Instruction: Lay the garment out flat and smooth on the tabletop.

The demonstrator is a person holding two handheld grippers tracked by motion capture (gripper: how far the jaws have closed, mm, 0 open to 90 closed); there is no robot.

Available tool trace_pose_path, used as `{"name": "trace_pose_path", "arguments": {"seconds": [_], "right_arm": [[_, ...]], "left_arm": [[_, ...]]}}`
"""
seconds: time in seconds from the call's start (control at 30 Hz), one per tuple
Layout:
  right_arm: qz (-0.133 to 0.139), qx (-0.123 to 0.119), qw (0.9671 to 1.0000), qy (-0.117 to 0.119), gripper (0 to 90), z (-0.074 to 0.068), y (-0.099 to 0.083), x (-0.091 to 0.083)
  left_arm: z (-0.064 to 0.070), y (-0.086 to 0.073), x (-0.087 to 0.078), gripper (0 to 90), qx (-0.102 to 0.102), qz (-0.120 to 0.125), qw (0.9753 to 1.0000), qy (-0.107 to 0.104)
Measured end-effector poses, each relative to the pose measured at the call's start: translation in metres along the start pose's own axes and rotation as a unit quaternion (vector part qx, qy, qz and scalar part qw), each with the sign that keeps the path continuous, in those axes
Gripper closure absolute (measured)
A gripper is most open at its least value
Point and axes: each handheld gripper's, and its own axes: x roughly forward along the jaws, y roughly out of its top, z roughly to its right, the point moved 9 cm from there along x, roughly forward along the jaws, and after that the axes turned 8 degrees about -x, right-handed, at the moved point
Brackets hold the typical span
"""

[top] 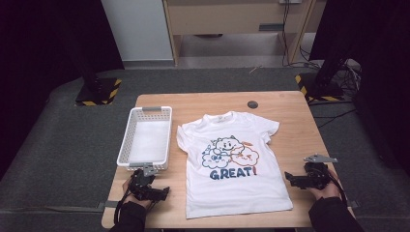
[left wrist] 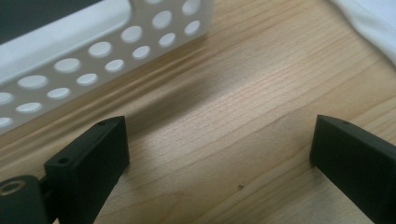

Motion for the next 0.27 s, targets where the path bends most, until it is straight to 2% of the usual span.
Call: {"name": "trace_pose_path", "arguments": {"seconds": [0.13,0.27], "right_arm": [[-0.013,-0.004,0.9998,-0.016,1.0,0.0065,-0.0047,0.0017],[-0.018,0.001,0.9996,-0.021,0.9,0.0108,-0.0081,0.0035]], "left_arm": [[-0.0015,0.0005,0.0011,3.4,0.000,0.003,1.0000,-0.002],[-0.0049,0.0015,0.0027,2.2,-0.008,0.008,0.9999,-0.002]]}}
